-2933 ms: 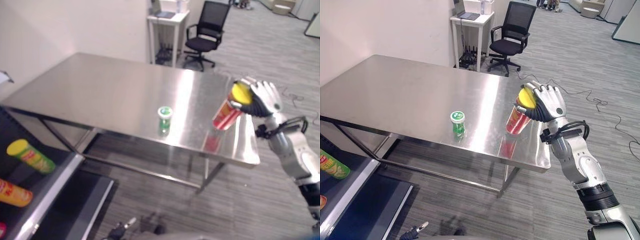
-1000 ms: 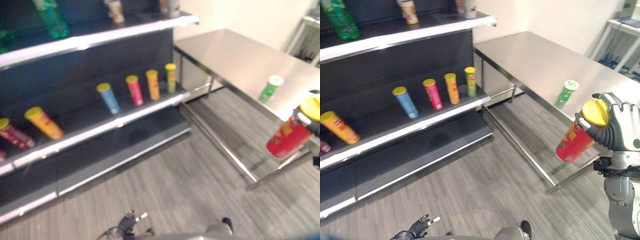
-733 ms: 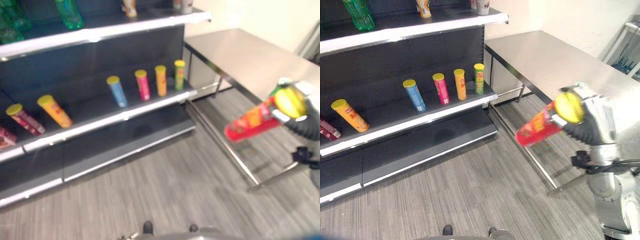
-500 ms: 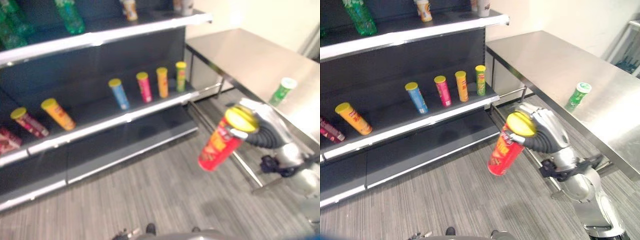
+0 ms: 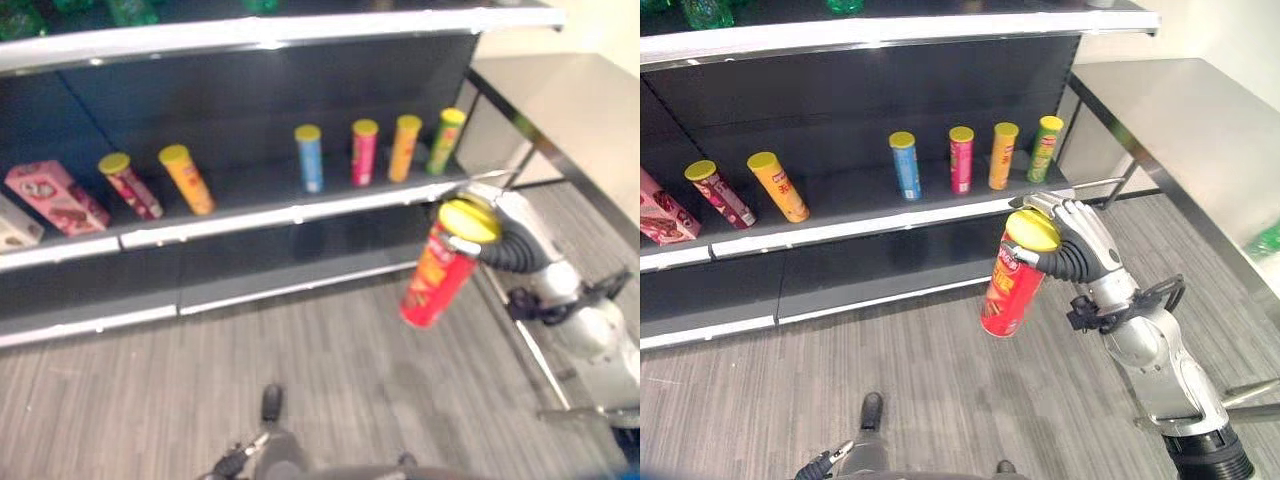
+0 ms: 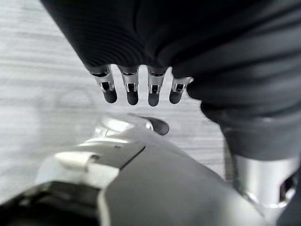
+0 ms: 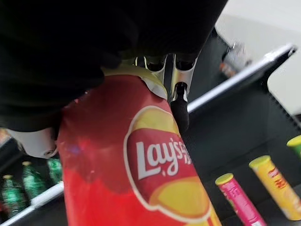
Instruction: Put the goods on the table back onto the shelves and tidy them up.
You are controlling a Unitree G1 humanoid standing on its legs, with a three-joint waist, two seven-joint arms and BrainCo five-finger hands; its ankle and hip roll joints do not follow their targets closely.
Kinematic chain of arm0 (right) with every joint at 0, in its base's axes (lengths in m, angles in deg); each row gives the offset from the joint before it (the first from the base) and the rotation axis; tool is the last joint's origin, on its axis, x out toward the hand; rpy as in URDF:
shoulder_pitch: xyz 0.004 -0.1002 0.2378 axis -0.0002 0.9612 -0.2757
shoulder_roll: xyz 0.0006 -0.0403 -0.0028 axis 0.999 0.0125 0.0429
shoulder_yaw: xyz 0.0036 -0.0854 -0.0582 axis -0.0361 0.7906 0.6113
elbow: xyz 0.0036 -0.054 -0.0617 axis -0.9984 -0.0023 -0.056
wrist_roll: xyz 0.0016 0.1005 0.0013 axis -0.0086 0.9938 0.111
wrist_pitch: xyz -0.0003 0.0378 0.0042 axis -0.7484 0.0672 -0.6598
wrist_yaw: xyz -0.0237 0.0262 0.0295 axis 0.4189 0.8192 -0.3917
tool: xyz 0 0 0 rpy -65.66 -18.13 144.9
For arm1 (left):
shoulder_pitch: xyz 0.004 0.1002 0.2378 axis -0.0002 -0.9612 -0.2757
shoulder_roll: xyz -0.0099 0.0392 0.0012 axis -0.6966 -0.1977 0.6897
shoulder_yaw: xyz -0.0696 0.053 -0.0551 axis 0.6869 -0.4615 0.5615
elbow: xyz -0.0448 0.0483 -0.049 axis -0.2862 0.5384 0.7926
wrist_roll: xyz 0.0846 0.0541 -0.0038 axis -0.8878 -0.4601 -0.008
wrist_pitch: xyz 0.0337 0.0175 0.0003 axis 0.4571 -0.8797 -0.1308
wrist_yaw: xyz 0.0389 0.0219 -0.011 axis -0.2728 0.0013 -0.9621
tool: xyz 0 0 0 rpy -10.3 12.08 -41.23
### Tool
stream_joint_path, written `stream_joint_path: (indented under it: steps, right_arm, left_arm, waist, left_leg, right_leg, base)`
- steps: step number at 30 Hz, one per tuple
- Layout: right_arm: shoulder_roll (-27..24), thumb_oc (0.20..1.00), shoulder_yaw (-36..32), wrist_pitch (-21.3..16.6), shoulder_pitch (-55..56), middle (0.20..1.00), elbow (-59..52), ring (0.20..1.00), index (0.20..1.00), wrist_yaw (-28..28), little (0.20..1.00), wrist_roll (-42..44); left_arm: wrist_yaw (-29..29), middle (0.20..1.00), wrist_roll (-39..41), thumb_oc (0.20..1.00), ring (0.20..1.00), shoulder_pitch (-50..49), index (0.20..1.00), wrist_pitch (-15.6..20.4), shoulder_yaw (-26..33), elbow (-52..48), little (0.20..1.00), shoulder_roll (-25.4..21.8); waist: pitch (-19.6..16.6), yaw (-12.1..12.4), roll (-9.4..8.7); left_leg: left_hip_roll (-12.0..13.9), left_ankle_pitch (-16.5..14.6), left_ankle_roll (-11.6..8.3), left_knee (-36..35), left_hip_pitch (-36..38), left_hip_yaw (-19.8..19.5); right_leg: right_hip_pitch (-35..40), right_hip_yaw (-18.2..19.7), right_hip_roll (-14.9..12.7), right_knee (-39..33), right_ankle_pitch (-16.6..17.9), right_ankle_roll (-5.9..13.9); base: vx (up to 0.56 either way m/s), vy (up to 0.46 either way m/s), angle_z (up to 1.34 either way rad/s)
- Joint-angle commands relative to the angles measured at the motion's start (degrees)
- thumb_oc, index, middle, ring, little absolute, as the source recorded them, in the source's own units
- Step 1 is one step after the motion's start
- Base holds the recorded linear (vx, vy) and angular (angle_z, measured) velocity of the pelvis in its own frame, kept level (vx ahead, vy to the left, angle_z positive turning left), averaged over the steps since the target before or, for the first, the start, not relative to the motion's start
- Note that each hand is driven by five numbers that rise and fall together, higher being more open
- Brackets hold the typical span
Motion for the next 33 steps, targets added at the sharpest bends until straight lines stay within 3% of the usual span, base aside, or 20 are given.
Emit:
stream_joint_path:
  steps: [1,4,5,6,7,8,9,11,12,13,14,17,18,21,24,27,29,30,32,33]
  right_arm:
    - [-1.5,0.2,-0.9,-1.3,-1.9,0.2,-6.2,0.2,0.2,1.2,0.2,0.1]
    - [-0.5,0.2,-1.1,-0.3,-1.5,0.2,-5.6,0.2,0.2,0.5,0.2,-1.3]
    - [1.1,0.2,-1.3,0.4,-1.4,0.2,-4.8,0.2,0.2,0.8,0.2,-2.4]
    - [2.1,0.2,-0.5,0.4,-1.7,0.2,-4.4,0.2,0.2,1.1,0.2,-2.5]
    - [2.1,0.2,-0.5,0.4,-1.7,0.2,-4.3,0.2,0.2,1.1,0.2,-2.5]
    - [3.0,0.2,0.6,0.6,-2.4,0.2,-4.3,0.2,0.2,1.3,0.2,-2.8]
    - [3.5,0.2,1.1,0.9,-2.8,0.2,-4.3,0.2,0.2,1.3,0.2,-2.9]
    - [3.5,0.2,0.2,0.6,-1.7,0.2,-4.1,0.2,0.2,1.2,0.2,-3.2]
    - [3.5,0.2,0.2,0.7,-1.7,0.2,-4.2,0.2,0.2,1.1,0.2,-3.2]
    - [3.4,0.2,-0.4,0.6,-1.3,0.2,-4.0,0.2,0.2,1.2,0.2,-3.2]
    - [3.5,0.2,-0.7,0.4,-1.2,0.2,-4.1,0.2,0.2,1.4,0.2,-2.9]
    - [3.1,0.2,-0.9,-0.4,0.4,0.2,-4.4,0.2,0.2,1.6,0.2,-2.0]
    - [2.9,0.2,-1.0,-0.5,1.2,0.2,-4.8,0.2,0.2,1.7,0.2,-2.1]
    - [3.1,0.2,-1.8,-1.0,3.1,0.2,-5.0,0.2,0.2,2.0,0.2,-1.2]
    - [3.0,0.2,-2.1,-1.3,4.3,0.2,-5.0,0.2,0.2,2.1,0.2,-1.0]
    - [3.3,0.2,-1.7,-1.5,5.7,0.2,-4.8,0.2,0.2,1.7,0.2,-0.9]
    - [3.1,0.2,-1.0,-1.5,5.6,0.2,-4.7,0.2,0.2,1.7,0.2,-1.0]
    - [2.8,0.2,-0.5,-1.3,5.9,0.2,-4.2,0.2,0.2,1.6,0.2,-1.4]
    - [2.7,0.2,-0.1,-1.2,5.8,0.2,-3.8,0.2,0.2,1.8,0.2,-1.8]
    - [2.5,0.2,0.5,-0.8,5.5,0.2,-2.9,0.2,0.2,2.2,0.2,-2.6]
  left_arm:
    - [-0.1,1.0,-5.8,1.0,1.0,-0.2,1.0,0.9,-4.6,0.5,1.0,2.2]
    - [0.2,1.0,-7.3,1.0,1.0,0.9,1.0,0.4,-5.7,0.6,1.0,1.9]
    - [0.6,1.0,-9.5,1.0,1.0,1.0,1.0,0.4,-6.7,1.0,1.0,1.2]
    - [0.5,1.0,-9.4,1.0,1.0,1.0,1.0,0.4,-6.7,0.5,1.0,0.7]
    - [0.5,1.0,-9.4,1.0,1.0,0.9,1.0,0.3,-6.7,0.5,1.0,0.6]
    - [0.3,1.0,-8.4,1.0,1.0,0.6,1.0,0.4,-6.1,0.0,1.0,0.0]
    - [0.5,1.0,-6.6,1.0,1.0,-0.7,1.0,0.2,-4.5,-0.9,1.0,-0.8]
    - [1.1,1.0,-6.7,1.0,1.0,-1.1,1.0,-0.2,-4.1,-0.3,1.0,-0.7]
    - [1.1,1.0,-6.7,1.0,1.0,-1.1,1.0,-0.2,-4.1,-0.3,1.0,-0.7]
    - [1.8,1.0,-7.0,1.0,1.0,-1.3,1.0,-0.2,-4.1,0.5,1.0,-0.3]
    - [2.1,1.0,-7.3,1.0,1.0,-1.4,1.0,-0.5,-4.1,0.9,1.0,-0.3]
    - [2.6,1.0,-9.6,1.0,1.0,-1.2,1.0,-0.7,-5.0,2.0,1.0,-0.1]
    - [2.7,1.0,-9.9,1.0,1.0,-1.0,1.0,-0.5,-5.2,2.0,1.0,0.1]
    - [2.6,1.0,-10.0,1.0,1.0,-0.6,1.0,-0.2,-5.5,1.7,1.0,1.0]
    - [2.7,1.0,-9.2,1.0,1.0,-1.3,1.0,-0.2,-4.8,1.5,1.0,1.4]
    - [2.4,1.0,-7.5,1.0,1.0,-1.7,1.0,-0.1,-3.9,0.4,1.0,1.6]
    - [1.8,1.0,-7.4,1.0,1.0,-1.7,1.0,-0.1,-3.5,0.3,1.0,1.6]
    - [1.4,1.0,-7.2,1.0,1.0,-1.8,1.0,-0.2,-3.1,0.0,1.0,1.8]
    - [0.9,1.0,-6.9,1.0,1.0,-2.0,1.0,-0.2,-3.0,-0.1,1.0,2.0]
    - [0.9,1.0,-6.2,1.0,1.0,-2.3,1.0,-0.1,-3.2,-0.6,1.0,2.2]
  waist:
    - [-3.7,-1.6,1.7]
    - [-4.2,-2.2,1.65]
    - [-4.6,-2.5,0.86]
    - [-4.6,-1.9,0.92]
    - [-4.6,-1.9,0.8]
    - [-4.0,-1.0,0.93]
    - [-2.8,-0.6,1.46]
    - [-2.3,-2.2,1.8]
    - [-2.3,-2.0,1.86]
    - [-1.8,-2.9,1.83]
    - [-1.5,-2.9,1.64]
    - [-0.3,-4.0,-0.68]
    - [-0.1,-4.1,-1.11]
    - [-0.3,-4.2,-2.02]
    - [-0.4,-4.0,-2.03]
    - [-0.6,-3.7,-1.83]
    - [0.1,-3.5,-1.86]
    - [0.5,-3.1,-1.81]
    - [0.4,-3.0,-1.87]
    - [0.1,-2.9,-2.29]
  left_leg:
    - [0.6,1.3,1.08,0.8,0.6,-6.8]
    - [-2.4,-1.5,1.33,4.5,0.1,-4.7]
    - [-5.6,-3.3,2.72,5.5,0.2,-2.6]
    - [-6.5,-3.9,3.71,5.4,0.6,-1.0]
    - [-6.6,-3.9,3.77,5.4,0.6,-0.9]
    - [-7.3,-4.9,4.62,5.2,1.8,0.5]
    - [-8.7,-5.9,6.23,4.5,4.5,1.7]
    - [-10.5,-6.2,7.86,2.7,7.3,1.4]
    - [-10.4,-5.9,7.79,2.4,7.2,1.5]
    - [-11.3,-6.1,8.49,1.8,8.7,1.6]
    - [-12.0,-6.0,8.79,1.3,9.2,1.8]
    - [-16.4,-6.5,10.21,0.2,11.8,1.5]
    - [-17.3,-7.0,10.47,0.7,12.1,1.1]
    - [-19.0,-8.8,10.82,3.5,11.8,1.1]
    - [-19.1,-11.0,10.62,6.9,11.7,1.5]
    - [-19.8,-13.6,9.92,14.9,10.2,2.9]
    - [-19.9,-12.2,8.63,24.1,6.4,3.7]
    - [-19.4,-9.7,7.48,30.3,2.8,4.3]
    - [-18.3,-9.3,7.32,30.7,1.6,4.6]
    - [-15.1,-9.6,8.05,27.0,1.4,5.6]
  right_leg:
    - [-3.4,8.8,-0.1,3.6,3.4,0.03]
    - [-4.0,9.0,-4.1,4.2,6.3,0.99]
    - [-6.8,8.7,-7.2,7.1,14.2,0.15]
    - [-8.4,6.5,-9.1,8.8,17.4,-0.34]
    - [-8.4,6.6,-9.2,8.7,17.5,-0.3]
    - [-9.5,2.1,-11.9,10.6,21.9,-1.09]
    - [-9.9,-4.1,-11.7,13.9,22.1,-2.65]
    - [-12.2,-0.8,-2.9,15.6,14.8,-3.79]
    - [-12.6,-0.6,-2.8,16.0,14.7,-3.88]
    - [-14.1,0.3,2.8,16.2,9.9,-4.26]
    - [-14.4,0.5,5.5,15.5,7.9,-3.97]
    - [-16.8,1.5,16.0,11.2,8.2,-3.49]
    - [-16.8,1.9,17.2,10.8,8.6,-3.69]
    - [-14.0,2.3,16.7,8.8,8.6,-5.35]
    - [-12.4,2.4,16.4,7.3,9.0,-5.66]
    - [-9.9,1.6,15.4,4.7,9.3,-5.91]
    - [-8.5,1.7,15.0,4.0,9.5,-6.43]
    - [-7.1,2.1,14.7,3.2,9.3,-6.88]
    - [-6.7,2.2,14.3,3.1,9.1,-6.82]
    - [-6.3,2.1,13.0,3.2,8.4,-6.58]
  base:
    - [0.2,0.722,-0.36]
    - [0.16,0.578,0.07]
    - [0.18,0.72,-0.04]
    - [0.13,0.56,-0.09]
    - [0.08,0.332,-0.27]
    - [0.11,0.52,-0.21]
    - [0.15,0.669,-0.33]
    - [0.12,0.484,-0.22]
    - [0.11,0.326,0.13]
    - [0.08,0.23,0.28]
    - [0.12,0.32,0.15]
    - [0.12,0.243,0.03]
    - [0.08,0.181,-0.03]
    - [0.07,0.054,0.32]
    - [0.09,-0.014,0.19]
    - [0.13,-0.006,0.13]
    - [0.05,0.027,0.24]
    - [0.05,0.035,0.27]
    - [0.09,0.066,0.12]
    - [0.11,0.083,0.0]
